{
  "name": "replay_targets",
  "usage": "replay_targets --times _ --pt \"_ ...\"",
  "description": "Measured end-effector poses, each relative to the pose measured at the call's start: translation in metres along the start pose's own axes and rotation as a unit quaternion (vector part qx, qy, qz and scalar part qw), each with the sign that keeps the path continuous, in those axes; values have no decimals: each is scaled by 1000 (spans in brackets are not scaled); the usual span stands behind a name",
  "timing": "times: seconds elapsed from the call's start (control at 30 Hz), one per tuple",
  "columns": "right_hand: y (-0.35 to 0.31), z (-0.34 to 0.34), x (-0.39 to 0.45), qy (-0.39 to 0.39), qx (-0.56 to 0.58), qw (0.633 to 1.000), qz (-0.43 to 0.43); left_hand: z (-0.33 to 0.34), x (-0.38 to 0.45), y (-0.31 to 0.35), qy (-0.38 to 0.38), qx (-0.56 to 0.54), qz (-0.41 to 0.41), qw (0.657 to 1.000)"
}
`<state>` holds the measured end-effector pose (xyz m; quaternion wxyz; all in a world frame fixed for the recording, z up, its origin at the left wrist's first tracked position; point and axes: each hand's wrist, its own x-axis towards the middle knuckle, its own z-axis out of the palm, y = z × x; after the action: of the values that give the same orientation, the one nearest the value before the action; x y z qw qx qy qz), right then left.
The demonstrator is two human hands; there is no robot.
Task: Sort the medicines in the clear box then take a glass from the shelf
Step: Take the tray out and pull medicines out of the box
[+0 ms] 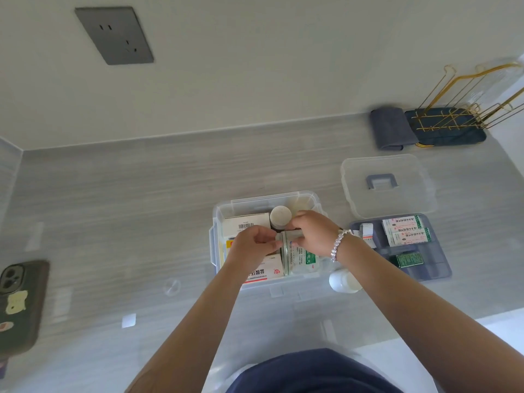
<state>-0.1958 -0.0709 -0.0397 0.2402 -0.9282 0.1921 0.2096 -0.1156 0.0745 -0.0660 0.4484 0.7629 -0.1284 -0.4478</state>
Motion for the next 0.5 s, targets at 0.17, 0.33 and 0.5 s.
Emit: replay_targets --times 0.17,0.33,0.5 --pt "8 1 -9 28 2 999 -16 1 -3 -2 -12 -22 5 1000" --pt "12 2 -16 32 19 999 -28 -4 -1 3 -85 -7 1 996" --pt "9 2 -20 56 52 997 -16 -3 2 5 -97 -32 2 995"
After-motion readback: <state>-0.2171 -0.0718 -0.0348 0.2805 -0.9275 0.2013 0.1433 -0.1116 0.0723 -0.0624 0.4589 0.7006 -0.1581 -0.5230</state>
